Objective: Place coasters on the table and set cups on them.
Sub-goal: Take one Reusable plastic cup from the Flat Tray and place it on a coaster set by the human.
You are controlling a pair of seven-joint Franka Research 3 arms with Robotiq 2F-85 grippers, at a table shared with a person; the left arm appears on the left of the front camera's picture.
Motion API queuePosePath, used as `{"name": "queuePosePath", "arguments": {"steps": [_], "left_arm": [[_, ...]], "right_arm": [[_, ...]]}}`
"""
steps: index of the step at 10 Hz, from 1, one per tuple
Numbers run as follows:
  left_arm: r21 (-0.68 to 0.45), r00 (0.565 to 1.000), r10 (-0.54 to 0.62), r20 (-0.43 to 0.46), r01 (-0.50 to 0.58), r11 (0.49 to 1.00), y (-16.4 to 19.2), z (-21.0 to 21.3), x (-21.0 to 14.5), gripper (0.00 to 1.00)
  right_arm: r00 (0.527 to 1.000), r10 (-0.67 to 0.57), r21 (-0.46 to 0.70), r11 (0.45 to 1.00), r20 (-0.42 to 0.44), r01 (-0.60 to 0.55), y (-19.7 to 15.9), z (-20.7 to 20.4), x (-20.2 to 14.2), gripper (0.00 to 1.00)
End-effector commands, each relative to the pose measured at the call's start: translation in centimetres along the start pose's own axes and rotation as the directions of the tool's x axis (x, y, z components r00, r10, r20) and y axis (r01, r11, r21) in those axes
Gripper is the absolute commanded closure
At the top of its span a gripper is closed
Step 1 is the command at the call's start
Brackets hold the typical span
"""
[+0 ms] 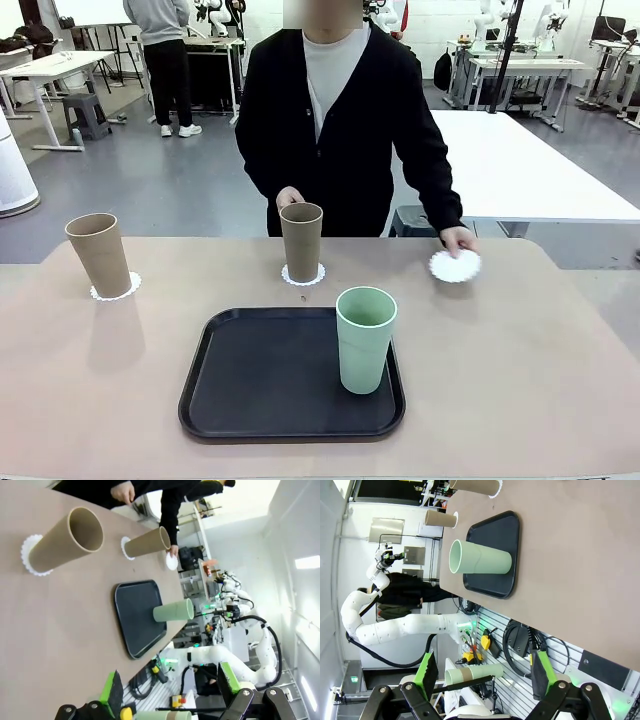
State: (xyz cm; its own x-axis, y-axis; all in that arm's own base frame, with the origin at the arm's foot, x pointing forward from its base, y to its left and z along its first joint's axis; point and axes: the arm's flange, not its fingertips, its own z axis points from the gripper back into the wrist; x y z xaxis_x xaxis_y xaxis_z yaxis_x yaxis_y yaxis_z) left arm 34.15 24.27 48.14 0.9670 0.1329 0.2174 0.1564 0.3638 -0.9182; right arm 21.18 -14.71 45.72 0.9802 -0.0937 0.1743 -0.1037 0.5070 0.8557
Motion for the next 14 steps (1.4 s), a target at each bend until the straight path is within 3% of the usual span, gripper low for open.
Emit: {"name": "queuePosePath", "arguments": {"steps": [1,6,8,9,10,12,13,14], "left_arm": [[-0.013,1.000,-0.006,0.014,0.006,1.000,-0.1,0.1,0.0,0.00],[-0.013,1.000,-0.006,0.014,0.006,1.000,-0.1,0.1,0.0,0.00],[-0.013,1.000,-0.006,0.014,0.006,1.000,-0.1,0.1,0.0,0.00],[-0.013,1.000,-0.006,0.014,0.006,1.000,-0.1,0.1,0.0,0.00],[-0.013,1.000,-0.006,0.014,0.006,1.000,-0.1,0.1,0.0,0.00],[-0.013,1.000,-0.006,0.014,0.006,1.000,-0.1,0.1,0.0,0.00],[-0.013,1.000,-0.006,0.014,0.006,1.000,-0.1,0.1,0.0,0.00],[-0.013,1.000,-0.006,0.014,0.006,1.000,-0.1,0.1,0.0,0.00]], "right_arm": [[1.000,0.017,0.024,1.000,0.012,-0.017,0.0,-0.2,0.1,0.00],[1.000,0.000,0.000,1.000,0.000,0.000,0.0,0.0,0.0,0.00],[0.998,0.004,-0.195,0.981,-0.060,-0.016,2.1,1.8,7.3,0.00],[0.987,0.024,-0.304,0.950,-0.162,-0.073,3.9,1.4,10.4,0.00],[0.990,0.031,-0.429,0.899,-0.139,-0.088,5.7,0.7,13.2,0.00],[0.947,0.211,-0.483,0.820,-0.241,-0.306,9.3,-3.0,16.4,0.00],[0.889,0.348,-0.417,0.790,-0.299,-0.450,11.0,-6.0,16.3,0.00],[0.805,0.468,-0.413,0.694,-0.364,-0.590,11.8,-9.0,15.4,0.00]]}}
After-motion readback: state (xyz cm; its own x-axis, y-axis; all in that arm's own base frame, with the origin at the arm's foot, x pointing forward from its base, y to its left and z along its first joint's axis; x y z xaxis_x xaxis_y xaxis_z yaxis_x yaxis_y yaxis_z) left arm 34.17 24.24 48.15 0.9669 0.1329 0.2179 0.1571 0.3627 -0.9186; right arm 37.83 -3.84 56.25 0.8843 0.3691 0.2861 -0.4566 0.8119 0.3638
